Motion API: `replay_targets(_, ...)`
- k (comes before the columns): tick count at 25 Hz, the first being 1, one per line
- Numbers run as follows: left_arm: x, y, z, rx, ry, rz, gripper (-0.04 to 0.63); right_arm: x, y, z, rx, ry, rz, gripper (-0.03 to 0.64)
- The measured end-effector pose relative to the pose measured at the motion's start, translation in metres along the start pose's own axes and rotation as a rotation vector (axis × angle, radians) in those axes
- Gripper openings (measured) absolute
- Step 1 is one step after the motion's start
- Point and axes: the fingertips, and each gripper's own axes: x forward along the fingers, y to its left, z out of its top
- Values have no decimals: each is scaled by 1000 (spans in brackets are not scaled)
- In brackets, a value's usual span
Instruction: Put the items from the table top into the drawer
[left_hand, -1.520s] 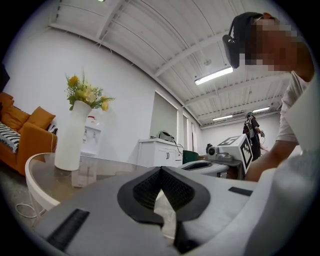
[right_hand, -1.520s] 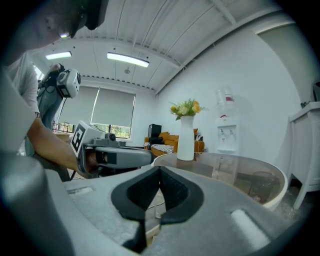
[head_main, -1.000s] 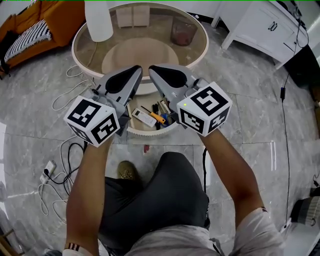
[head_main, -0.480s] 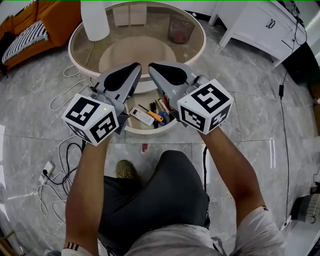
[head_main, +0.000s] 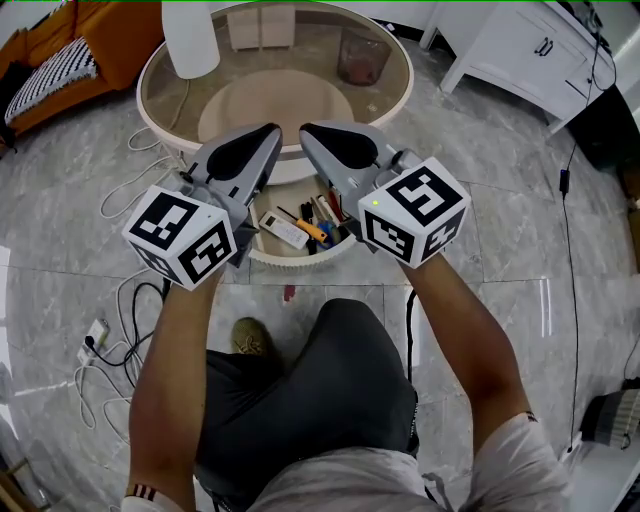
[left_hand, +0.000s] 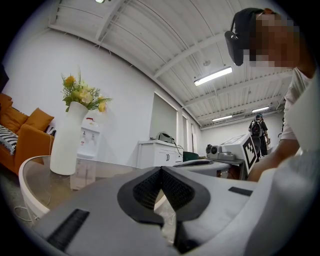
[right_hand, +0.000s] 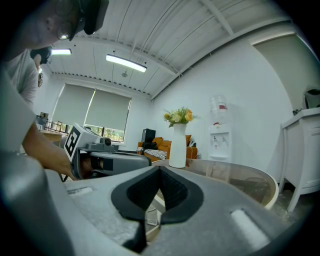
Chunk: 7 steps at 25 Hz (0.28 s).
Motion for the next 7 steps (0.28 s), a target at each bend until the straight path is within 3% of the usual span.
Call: replay_targets(7, -2, 1, 1, 0, -3, 5, -2, -1, 1, -1, 1, -2, 3, 0)
